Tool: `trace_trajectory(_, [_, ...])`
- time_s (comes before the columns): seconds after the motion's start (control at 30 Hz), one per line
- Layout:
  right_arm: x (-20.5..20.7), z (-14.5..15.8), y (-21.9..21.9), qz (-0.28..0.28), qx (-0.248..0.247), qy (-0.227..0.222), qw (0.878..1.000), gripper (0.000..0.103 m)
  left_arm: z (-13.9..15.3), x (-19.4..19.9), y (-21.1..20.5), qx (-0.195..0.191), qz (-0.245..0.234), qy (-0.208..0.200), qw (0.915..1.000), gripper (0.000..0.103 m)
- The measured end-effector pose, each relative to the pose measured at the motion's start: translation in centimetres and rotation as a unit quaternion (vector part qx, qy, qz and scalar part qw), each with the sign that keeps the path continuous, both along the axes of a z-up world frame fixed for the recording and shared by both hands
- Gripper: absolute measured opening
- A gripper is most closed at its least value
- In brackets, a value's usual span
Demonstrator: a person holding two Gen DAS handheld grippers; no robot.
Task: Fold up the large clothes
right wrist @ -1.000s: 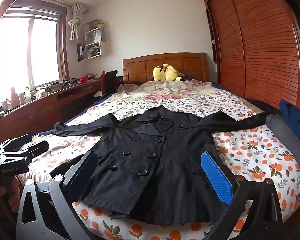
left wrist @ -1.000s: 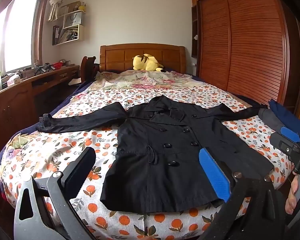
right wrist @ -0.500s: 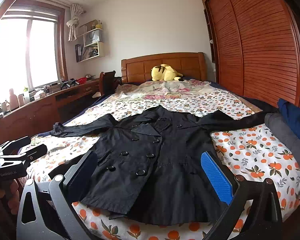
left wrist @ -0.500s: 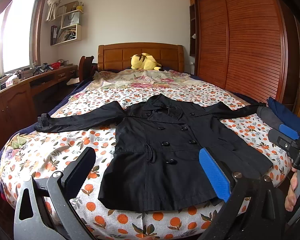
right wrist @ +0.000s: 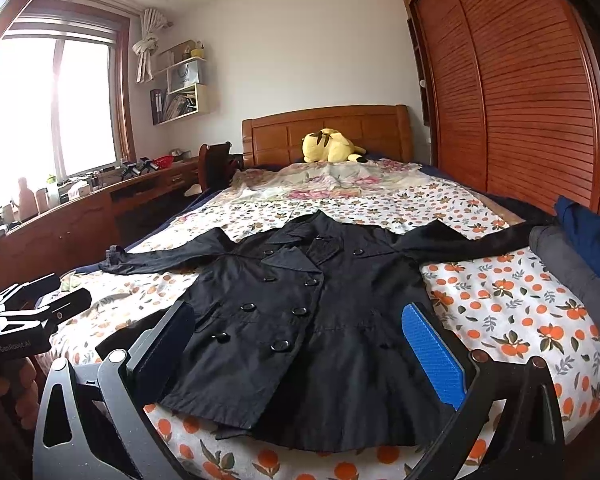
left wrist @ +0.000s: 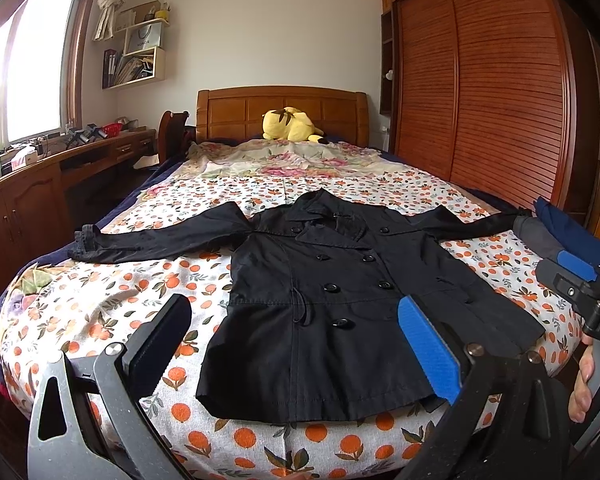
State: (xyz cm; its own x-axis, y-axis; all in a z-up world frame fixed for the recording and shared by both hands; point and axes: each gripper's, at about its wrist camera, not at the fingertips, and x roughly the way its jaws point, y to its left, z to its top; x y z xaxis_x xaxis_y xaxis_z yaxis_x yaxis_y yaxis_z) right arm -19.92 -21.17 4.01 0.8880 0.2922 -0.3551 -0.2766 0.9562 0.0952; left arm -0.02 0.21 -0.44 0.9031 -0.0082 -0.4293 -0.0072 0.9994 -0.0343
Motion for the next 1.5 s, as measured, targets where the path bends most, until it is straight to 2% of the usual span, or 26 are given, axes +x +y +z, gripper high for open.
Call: trace_trajectory(1.5, [-0.21,0.27,0.14,0.005,-0.003,-0.003,1.000,0.103,-0.10,-0.43,0.27,-0.001,0.000,-0.001,1.0000,0.103])
